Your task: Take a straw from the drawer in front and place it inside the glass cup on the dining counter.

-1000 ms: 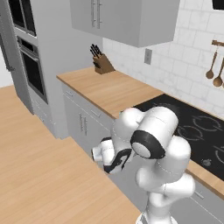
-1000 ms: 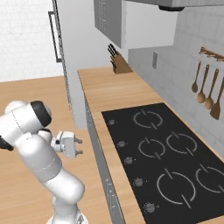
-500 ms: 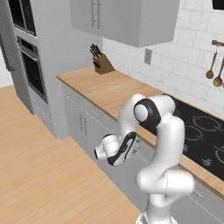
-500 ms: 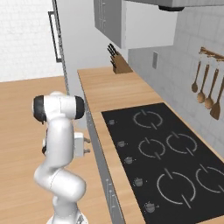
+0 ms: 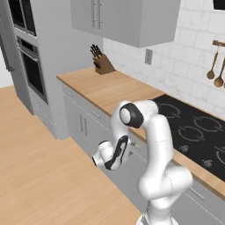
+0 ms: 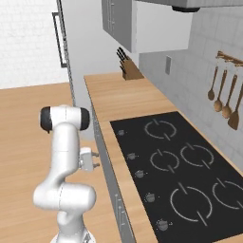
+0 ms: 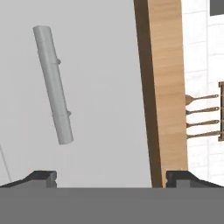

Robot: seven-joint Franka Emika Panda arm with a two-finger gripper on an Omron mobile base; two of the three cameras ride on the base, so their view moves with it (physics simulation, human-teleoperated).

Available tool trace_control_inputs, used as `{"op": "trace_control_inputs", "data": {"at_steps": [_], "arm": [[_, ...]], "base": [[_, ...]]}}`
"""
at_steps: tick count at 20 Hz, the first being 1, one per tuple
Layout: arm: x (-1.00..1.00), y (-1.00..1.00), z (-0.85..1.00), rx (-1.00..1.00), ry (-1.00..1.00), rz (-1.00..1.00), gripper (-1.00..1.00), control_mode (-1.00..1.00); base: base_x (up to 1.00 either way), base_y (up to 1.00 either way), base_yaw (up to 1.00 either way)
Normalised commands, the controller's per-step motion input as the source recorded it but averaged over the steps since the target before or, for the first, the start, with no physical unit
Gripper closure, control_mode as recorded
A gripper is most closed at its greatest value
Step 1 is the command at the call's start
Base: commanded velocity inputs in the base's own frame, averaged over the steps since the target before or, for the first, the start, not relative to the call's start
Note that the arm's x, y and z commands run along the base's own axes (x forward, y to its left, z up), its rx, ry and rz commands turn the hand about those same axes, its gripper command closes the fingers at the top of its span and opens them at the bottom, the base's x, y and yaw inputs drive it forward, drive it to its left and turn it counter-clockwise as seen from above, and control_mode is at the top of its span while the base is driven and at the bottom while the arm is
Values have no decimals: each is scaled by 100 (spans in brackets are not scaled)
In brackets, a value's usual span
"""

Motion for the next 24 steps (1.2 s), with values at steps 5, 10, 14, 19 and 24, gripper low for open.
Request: {"op": "trace_control_inputs", "data": {"at_steps": [5, 10, 14, 19, 24], "arm": [[45, -15, -10, 6, 0, 10, -100, -100], [39, -28, -16, 6, 0, 10, -100, -100], [32, -24, -24, 6, 0, 9, -100, -100], [42, -12, -33, 7, 4, 9, -100, -100], [49, -3, -39, 6, 9, 9, -100, -100]], "base": [[0, 0, 0], [0, 0, 0], [0, 0, 0], [0, 0, 0], [0, 0, 0]]}}
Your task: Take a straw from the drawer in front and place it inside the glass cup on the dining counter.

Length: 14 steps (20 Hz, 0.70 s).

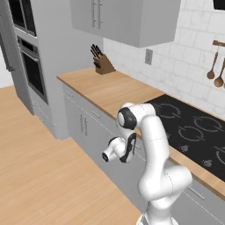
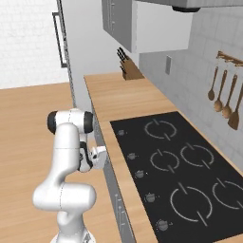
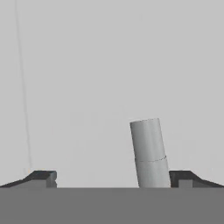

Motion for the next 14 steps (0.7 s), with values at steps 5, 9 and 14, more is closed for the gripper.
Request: {"op": "trace_control_inputs", "data": {"at_steps": [5, 9, 14], "arm": [[23, 0, -32, 5, 9, 7, 100, -100], [0, 0, -6, 2, 0, 5, 100, -100], [-14, 20, 0, 5, 0, 1, 100, -100]], "base": [[0, 0, 0], [0, 0, 0], [0, 0, 0]]}}
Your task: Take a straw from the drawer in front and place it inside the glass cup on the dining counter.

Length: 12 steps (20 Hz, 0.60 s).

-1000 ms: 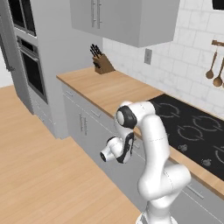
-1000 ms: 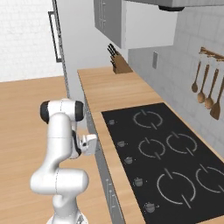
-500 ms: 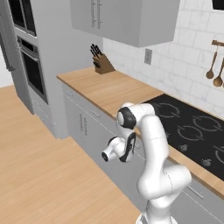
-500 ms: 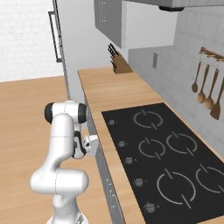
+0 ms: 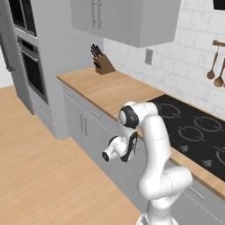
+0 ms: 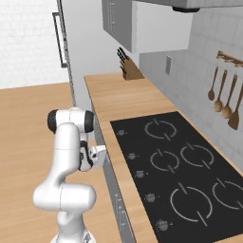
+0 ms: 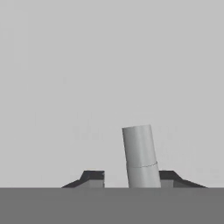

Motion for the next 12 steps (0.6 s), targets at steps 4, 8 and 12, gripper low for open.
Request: {"op": "trace_control_inputs", "data": {"at_steps": [4, 8, 12], "arm": [[-25, 67, 0, 5, 0, 0, 100, -100], [-29, 95, 0, 2, 0, 0, 100, -100], [-30, 100, 0, 0, 0, 0, 100, -100]], "base": [[0, 0, 0], [0, 0, 0], [0, 0, 0]]}}
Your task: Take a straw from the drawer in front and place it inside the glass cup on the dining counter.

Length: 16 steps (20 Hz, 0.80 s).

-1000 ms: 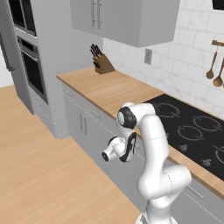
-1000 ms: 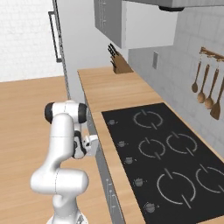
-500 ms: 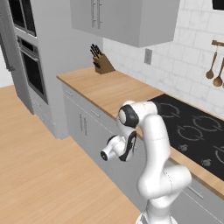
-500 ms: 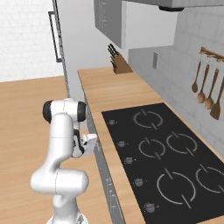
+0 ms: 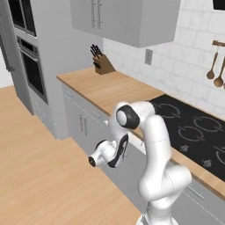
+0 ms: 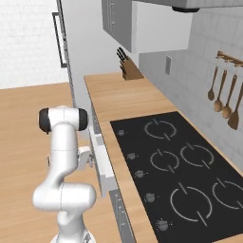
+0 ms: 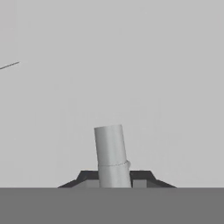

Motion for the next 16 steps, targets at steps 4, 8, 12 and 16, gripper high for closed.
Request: {"op": "trace_control_inputs", "data": {"at_steps": [4, 8, 12, 16], "arm": [[-29, 100, 0, 0, 0, 0, 100, -100], [-24, 100, 0, 0, 0, 0, 100, -100], [-22, 100, 0, 0, 0, 0, 100, -100], [-18, 100, 0, 0, 1, 0, -100, -100]], "base": [[0, 0, 0], [0, 0, 0], [0, 0, 0], [0, 0, 0]]}}
